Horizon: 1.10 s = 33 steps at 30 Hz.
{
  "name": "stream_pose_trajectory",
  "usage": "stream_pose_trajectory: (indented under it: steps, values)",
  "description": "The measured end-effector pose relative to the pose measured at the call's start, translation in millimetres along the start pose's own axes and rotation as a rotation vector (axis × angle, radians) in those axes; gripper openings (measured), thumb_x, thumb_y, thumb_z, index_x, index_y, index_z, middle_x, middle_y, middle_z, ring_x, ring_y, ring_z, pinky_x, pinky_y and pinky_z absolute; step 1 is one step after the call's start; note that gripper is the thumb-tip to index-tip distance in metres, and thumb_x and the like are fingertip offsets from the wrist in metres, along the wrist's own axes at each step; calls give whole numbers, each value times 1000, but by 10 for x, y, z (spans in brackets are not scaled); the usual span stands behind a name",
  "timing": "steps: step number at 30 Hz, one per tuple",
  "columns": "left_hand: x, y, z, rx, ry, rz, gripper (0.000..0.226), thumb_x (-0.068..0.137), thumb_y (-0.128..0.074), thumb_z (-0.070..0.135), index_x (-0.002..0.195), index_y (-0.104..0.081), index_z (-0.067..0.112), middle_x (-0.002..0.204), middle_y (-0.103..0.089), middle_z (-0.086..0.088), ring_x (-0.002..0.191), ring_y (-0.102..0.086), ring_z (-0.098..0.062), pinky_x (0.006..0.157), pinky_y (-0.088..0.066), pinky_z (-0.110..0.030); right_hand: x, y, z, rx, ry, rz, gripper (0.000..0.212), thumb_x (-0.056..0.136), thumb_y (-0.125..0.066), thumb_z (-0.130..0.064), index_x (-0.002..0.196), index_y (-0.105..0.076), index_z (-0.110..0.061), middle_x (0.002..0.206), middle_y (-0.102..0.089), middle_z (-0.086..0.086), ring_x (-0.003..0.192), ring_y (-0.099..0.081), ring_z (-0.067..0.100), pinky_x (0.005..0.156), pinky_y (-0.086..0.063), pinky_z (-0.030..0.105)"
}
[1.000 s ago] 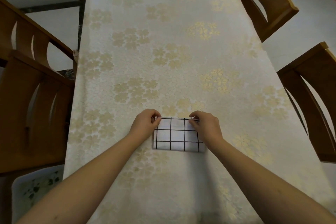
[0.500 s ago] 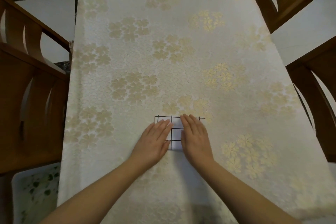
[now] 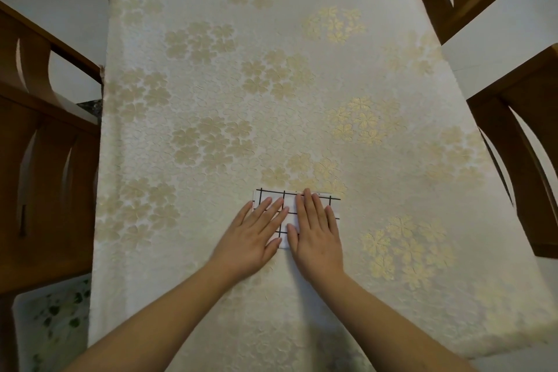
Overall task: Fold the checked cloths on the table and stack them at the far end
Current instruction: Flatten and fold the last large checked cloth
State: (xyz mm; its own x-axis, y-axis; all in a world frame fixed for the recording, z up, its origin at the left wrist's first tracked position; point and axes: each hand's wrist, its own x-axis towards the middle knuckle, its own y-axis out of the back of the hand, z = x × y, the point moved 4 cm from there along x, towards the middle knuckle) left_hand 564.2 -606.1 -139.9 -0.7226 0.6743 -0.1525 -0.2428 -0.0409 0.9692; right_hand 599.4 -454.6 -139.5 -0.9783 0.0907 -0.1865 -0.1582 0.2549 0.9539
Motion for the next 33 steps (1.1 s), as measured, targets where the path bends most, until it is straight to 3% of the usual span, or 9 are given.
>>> stream_pose_trajectory:
  steps: [6,15,17,19,22,26,30,33]
  values:
    - [-12,9,5,16,54,-9,61,102,-31,46,157,-15,26,164,-10,-5,151,-6,-20,120,-12,-43,50,70,276,-14,-4,-29,65,100,-22,-52,156,-14,-21,164,-10,0,151,-4,14,119,-7,42]
    - [-44,34,15,-19,120,-66,60,101,-26,51,156,-12,32,165,-6,1,151,-3,-16,121,-7,-46,235,310,723,-57,12,-59,63,100,-18,-56,156,-6,-31,164,1,-7,150,9,13,120,6,42]
    - [-42,61,-5,-63,119,-29,56,101,-25,50,154,-22,32,164,-14,2,151,-11,-15,120,-9,-44,261,391,711,-12,36,-13,59,100,-31,-52,153,-25,-27,162,-18,-3,150,-8,18,120,0,41]
    - [-3,138,-49,-168,144,64,51,101,-29,47,146,-41,27,156,-35,1,143,-31,-16,116,-18,-40,324,495,683,24,71,63,45,98,-48,-43,138,-49,-23,145,-45,1,138,-34,25,115,-13,38]
    - [175,339,-193,-324,206,197,36,99,-46,32,129,-59,20,131,-60,0,119,-53,-19,102,-38,-37,490,631,659,61,73,26,34,89,-65,-37,120,-61,-24,122,-56,0,117,-48,26,102,-23,36]
    - [562,584,-511,-504,325,-39,31,92,-64,22,124,-61,22,109,-54,9,97,-52,-8,87,-43,-23,722,755,621,27,27,-197,38,86,-67,-43,120,-56,-31,121,-55,-5,115,-46,20,99,-24,37]
    - [804,653,-654,-332,349,-268,26,84,-74,30,106,-61,24,104,-45,7,94,-50,-12,83,-44,-26,866,789,573,-48,10,-332,41,84,-68,-46,119,-53,-29,119,-56,-4,114,-47,20,96,-27,38]
    - [876,663,-641,-248,345,-336,19,84,-74,32,97,-63,22,103,-44,5,93,-49,-15,82,-42,-29,914,798,533,-110,11,-389,41,84,-68,-48,119,-57,-28,120,-54,-1,116,-45,23,96,-28,40]
